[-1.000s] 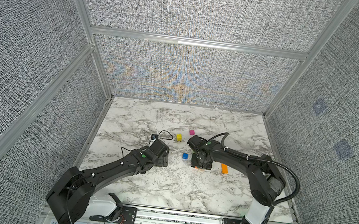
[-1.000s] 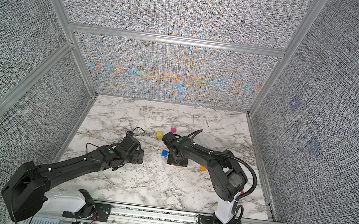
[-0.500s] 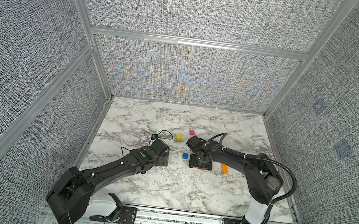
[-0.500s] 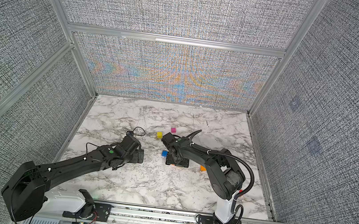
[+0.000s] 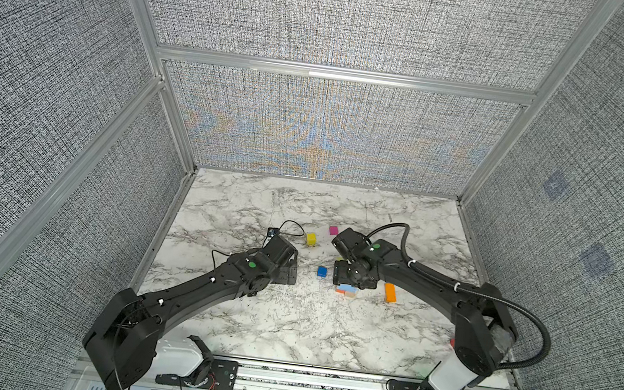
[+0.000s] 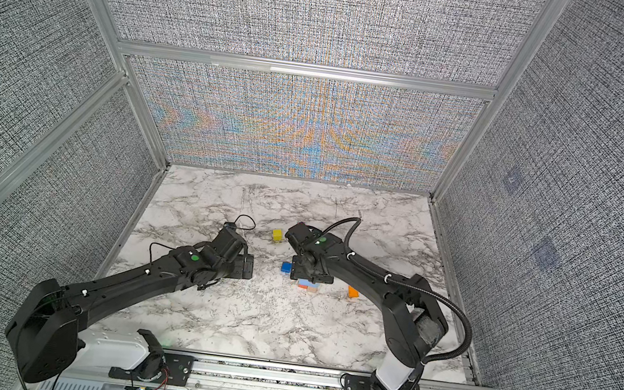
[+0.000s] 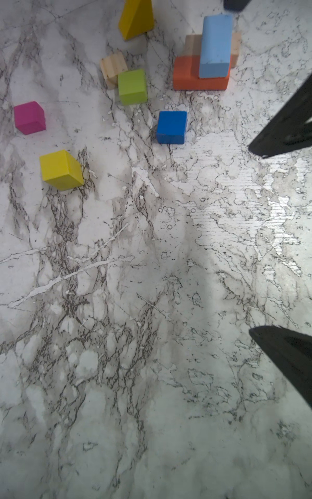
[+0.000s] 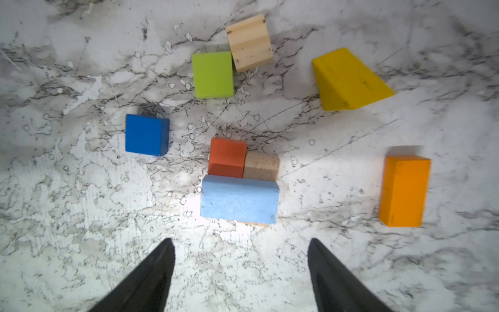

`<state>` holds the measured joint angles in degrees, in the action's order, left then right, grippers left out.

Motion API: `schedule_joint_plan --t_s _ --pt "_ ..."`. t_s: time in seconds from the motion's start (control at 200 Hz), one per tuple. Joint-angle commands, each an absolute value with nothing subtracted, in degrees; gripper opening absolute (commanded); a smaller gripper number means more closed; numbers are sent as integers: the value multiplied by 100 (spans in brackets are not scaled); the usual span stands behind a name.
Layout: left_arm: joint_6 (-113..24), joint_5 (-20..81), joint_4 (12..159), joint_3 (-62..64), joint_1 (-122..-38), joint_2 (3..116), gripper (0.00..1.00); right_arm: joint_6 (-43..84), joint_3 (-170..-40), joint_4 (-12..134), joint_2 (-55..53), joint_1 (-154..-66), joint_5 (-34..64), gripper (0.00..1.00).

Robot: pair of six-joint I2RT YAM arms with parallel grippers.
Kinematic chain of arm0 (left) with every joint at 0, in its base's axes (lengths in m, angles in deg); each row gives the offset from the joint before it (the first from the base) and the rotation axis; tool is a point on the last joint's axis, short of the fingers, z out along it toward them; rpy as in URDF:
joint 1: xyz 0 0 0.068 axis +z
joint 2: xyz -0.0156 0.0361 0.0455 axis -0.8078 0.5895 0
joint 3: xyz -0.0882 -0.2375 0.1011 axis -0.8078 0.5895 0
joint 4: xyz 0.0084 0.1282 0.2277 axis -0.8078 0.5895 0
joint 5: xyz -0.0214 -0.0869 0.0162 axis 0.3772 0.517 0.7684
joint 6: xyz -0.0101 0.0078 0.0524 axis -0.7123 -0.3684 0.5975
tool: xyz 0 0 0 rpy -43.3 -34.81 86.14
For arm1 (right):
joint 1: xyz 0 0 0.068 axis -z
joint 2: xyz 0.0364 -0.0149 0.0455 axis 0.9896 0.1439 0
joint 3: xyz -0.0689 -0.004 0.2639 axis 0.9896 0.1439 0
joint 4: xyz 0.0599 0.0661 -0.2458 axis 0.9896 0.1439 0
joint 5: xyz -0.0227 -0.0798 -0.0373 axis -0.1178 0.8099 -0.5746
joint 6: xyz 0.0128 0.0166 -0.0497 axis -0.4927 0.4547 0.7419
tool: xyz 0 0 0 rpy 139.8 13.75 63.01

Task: Build the wood block tower
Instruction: 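Raise the right gripper and move it over the orange block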

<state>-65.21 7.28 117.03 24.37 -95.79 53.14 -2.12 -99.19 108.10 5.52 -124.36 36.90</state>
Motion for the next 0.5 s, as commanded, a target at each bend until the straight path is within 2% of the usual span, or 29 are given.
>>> schedule_joint_plan --t_s 0.0,0.1,0.12,0.165,0.265,0.375,0.495 --pt "-6364 950 11896 2211 -9572 5530 98 -16 -9615 11088 87 -12245 3853 56" --pt "-6355 1062 11861 2021 -9574 5744 98 31 -9134 10913 -498 -11900 3584 34" --pt "-6344 1096 11850 1989 -9580 5775 98 46 -9019 10871 -626 -11803 3521 25" --pt "-6325 1155 11831 1907 -9581 5867 99 90 -8820 10791 -844 -11636 3392 18" --pt "-6306 1209 11847 1695 -9585 6057 98 185 -8330 10623 -1204 -11259 3098 7" --pt "-6298 1244 11871 1460 -9598 6269 98 279 -7869 10358 -1444 -10867 2746 0" --pt "-6306 1289 11904 1245 -9633 6497 98 384 -7477 10080 -1538 -10511 2446 0"
